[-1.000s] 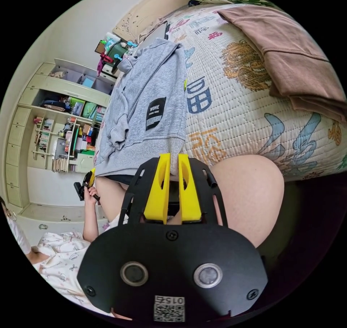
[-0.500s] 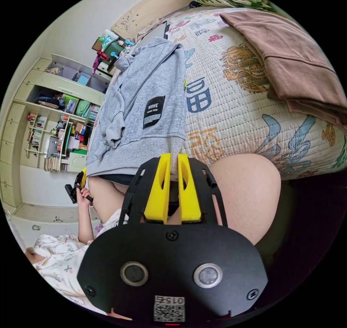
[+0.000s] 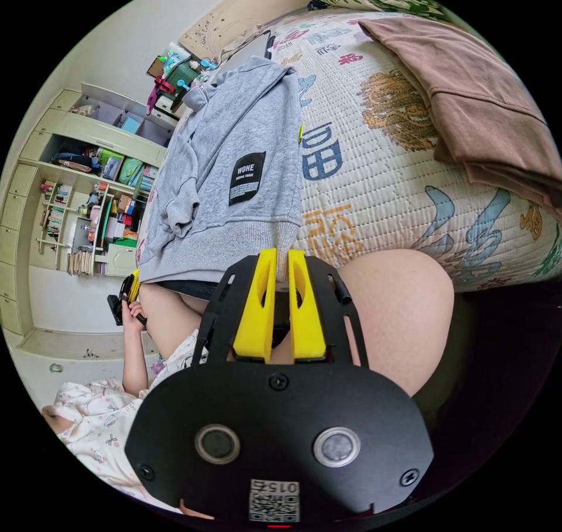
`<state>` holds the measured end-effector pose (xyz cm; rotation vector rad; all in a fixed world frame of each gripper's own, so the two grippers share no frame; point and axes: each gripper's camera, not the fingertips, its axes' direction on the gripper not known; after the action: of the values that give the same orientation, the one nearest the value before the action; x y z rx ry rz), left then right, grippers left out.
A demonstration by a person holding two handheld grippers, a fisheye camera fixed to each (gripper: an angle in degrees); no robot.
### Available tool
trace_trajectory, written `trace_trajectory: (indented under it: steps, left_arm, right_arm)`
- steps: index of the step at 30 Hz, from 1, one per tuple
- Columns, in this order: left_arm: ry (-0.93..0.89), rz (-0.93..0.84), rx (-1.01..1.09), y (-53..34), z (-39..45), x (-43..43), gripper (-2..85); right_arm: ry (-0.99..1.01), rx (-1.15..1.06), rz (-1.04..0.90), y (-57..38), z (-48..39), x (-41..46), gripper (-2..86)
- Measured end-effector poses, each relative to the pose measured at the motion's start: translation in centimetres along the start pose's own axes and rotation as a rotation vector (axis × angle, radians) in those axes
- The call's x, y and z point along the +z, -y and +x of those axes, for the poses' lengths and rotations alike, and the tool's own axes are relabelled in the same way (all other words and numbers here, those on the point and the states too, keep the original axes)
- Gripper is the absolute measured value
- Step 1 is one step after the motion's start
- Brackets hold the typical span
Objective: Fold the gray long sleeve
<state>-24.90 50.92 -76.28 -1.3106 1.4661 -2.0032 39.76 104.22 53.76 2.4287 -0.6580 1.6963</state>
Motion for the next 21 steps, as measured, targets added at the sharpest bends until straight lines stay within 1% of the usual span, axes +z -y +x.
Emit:
trace_trajectory:
  steps: [7,10,13,21]
  left_arm:
    - [-0.026,0.029,-0.025,-0.1,-1.2,-0.1,-0.6]
    - [-0.025,0.11,-0.068,-0.6,-2.2,-1.3,-0.9]
    - [-0.101,0.151,-0.117,-1.1,-4.0,-2.1,-0.9]
    - [-0.121,0.143,-0.02,-0.9,-3.5,-2.9,-0.9]
  right_arm:
    - [-0.011,-0.002,0.012,-1.9,0.7,2.6,4.2]
    - [0.001,-0.001,0.018,-3.0,1.2,3.8,4.2]
    - [0.031,0.006,0.024,-4.3,2.1,5.0,4.1]
    - [0.035,0.01,0.018,-8.2,3.3,9.1,4.1]
